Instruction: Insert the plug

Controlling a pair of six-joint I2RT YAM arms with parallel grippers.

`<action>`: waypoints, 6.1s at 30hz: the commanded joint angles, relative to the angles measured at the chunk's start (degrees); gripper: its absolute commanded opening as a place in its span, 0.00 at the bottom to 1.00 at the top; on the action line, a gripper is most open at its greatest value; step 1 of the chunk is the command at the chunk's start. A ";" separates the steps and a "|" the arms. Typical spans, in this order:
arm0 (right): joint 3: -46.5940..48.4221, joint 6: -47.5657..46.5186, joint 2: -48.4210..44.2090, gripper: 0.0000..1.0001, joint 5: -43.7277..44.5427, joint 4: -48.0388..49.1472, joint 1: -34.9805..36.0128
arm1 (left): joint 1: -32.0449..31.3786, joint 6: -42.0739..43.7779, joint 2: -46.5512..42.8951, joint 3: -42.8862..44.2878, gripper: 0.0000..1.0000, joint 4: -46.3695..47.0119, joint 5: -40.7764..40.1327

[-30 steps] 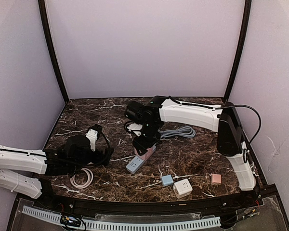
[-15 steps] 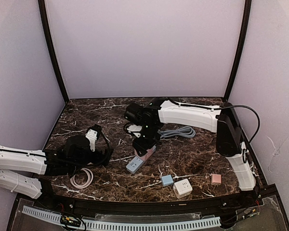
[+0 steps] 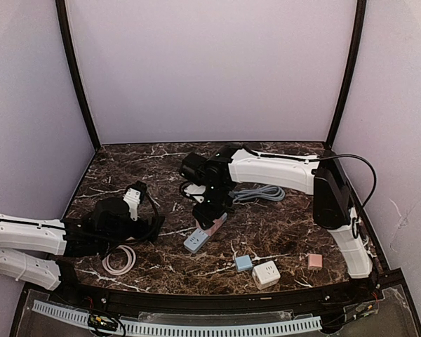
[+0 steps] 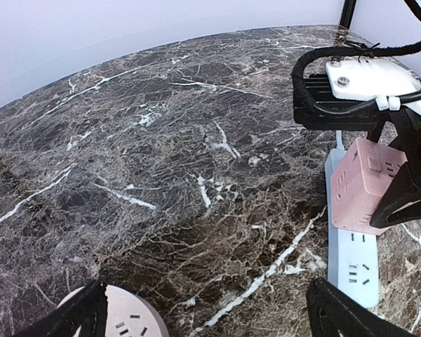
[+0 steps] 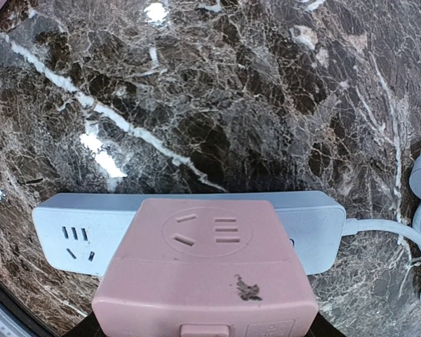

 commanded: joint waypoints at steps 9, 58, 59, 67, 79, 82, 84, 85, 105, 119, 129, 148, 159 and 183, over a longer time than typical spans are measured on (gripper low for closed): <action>-1.48 0.24 9.80 0.00 -0.68 0.35 0.23 | 0.32 0.51 -1.40 -1.61 0.99 -0.29 1.42; -28.23 3.63 -27.02 0.99 6.73 26.60 -3.45 | -2.57 0.76 20.24 6.20 0.99 7.48 24.33; -30.37 4.00 -28.84 0.99 6.70 27.86 -3.99 | -3.08 0.69 21.41 6.67 0.99 7.73 24.44; -40.94 5.40 -37.85 0.99 6.11 33.01 -5.95 | -5.05 0.36 29.33 10.43 0.93 8.75 22.84; -46.24 5.28 -42.29 0.99 5.94 35.37 -7.92 | -5.60 1.17 37.04 15.47 0.47 9.96 19.33; -47.34 5.24 -43.34 0.99 5.82 36.48 -8.52 | -5.60 1.48 38.15 16.66 0.42 10.03 18.54; -48.40 5.42 -44.77 0.99 6.09 37.70 -9.05 | -5.60 1.62 38.69 17.20 0.41 10.16 18.03; -49.04 5.54 -45.43 0.99 6.29 38.32 -9.34 | -5.64 1.67 38.98 17.42 0.41 10.18 17.57; -60.02 8.22 -57.57 0.98 7.37 45.21 -15.74 | -5.20 -2.55 52.80 40.28 0.41 1.40 11.40; -64.45 10.07 -66.10 0.99 13.13 48.03 -16.57 | 1.68 -1.51 67.11 62.62 0.44 -5.75 15.12; -64.94 9.88 -67.36 0.99 12.32 48.29 -16.70 | 3.50 -1.49 73.94 72.64 0.49 -6.61 18.30; -65.01 9.81 -66.10 0.99 12.99 49.16 -16.71 | 3.18 1.80 53.32 55.82 0.99 -3.78 18.81; -65.11 9.39 -64.89 0.99 12.49 49.86 -16.72 | 2.85 0.62 39.79 38.77 0.99 -6.53 10.05; -66.08 10.61 -62.68 0.99 2.79 50.17 -16.42 | -7.84 11.40 27.26 17.62 0.93 3.39 34.31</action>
